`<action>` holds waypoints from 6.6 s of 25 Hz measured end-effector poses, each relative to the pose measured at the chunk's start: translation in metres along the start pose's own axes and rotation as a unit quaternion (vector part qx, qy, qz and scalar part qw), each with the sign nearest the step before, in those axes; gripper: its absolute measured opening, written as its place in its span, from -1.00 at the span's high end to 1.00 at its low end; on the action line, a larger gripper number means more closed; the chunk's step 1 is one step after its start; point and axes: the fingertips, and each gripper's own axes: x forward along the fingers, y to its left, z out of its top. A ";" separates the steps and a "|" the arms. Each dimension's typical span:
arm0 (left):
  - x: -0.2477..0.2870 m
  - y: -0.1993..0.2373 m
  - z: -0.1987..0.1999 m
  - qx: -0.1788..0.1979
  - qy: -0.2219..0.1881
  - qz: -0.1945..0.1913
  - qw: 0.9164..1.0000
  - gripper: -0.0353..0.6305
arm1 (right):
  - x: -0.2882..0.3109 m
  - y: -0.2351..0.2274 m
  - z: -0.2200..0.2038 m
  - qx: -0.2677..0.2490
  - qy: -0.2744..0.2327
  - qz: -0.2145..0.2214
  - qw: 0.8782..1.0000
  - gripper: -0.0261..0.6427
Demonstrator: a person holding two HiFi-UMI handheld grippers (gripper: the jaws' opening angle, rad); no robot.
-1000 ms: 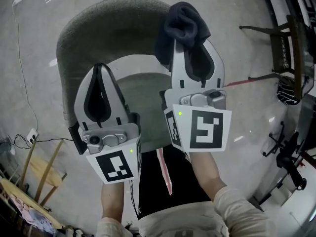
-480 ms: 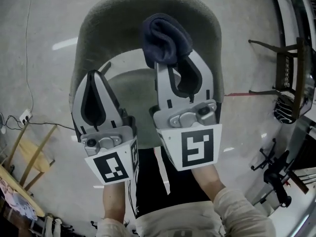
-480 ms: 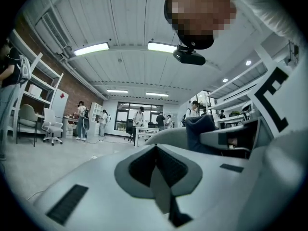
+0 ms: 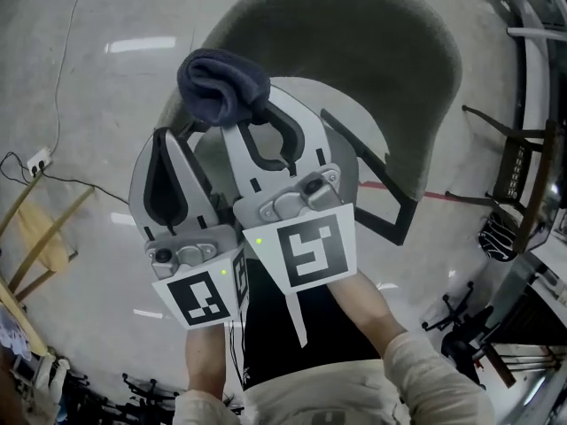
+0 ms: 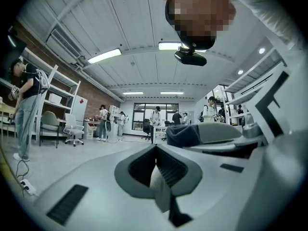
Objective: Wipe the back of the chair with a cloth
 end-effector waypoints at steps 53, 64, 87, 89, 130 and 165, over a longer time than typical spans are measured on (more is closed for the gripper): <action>0.024 -0.075 -0.017 -0.004 0.022 -0.090 0.996 0.85 | -0.048 -0.160 -0.035 0.017 0.033 -0.219 0.975 0.75; 0.026 -0.130 -0.024 -0.003 0.028 -0.165 0.986 0.85 | -0.116 -0.198 -0.033 0.028 0.027 -0.311 0.950 0.75; 0.014 -0.149 -0.030 -0.006 0.028 -0.195 0.980 0.85 | -0.164 -0.211 -0.039 0.012 0.032 -0.375 0.926 0.75; 0.014 -0.141 -0.032 -0.008 0.028 -0.186 0.982 0.85 | -0.161 -0.205 -0.038 0.006 0.035 -0.369 0.929 0.75; -0.071 0.053 -0.057 -0.037 0.023 0.132 0.990 0.85 | 0.020 0.080 -0.100 -0.018 0.085 0.135 0.987 0.75; 0.014 -0.048 -0.069 -0.016 0.048 -0.033 0.998 0.85 | 0.011 -0.100 -0.090 -0.011 0.067 -0.100 0.993 0.75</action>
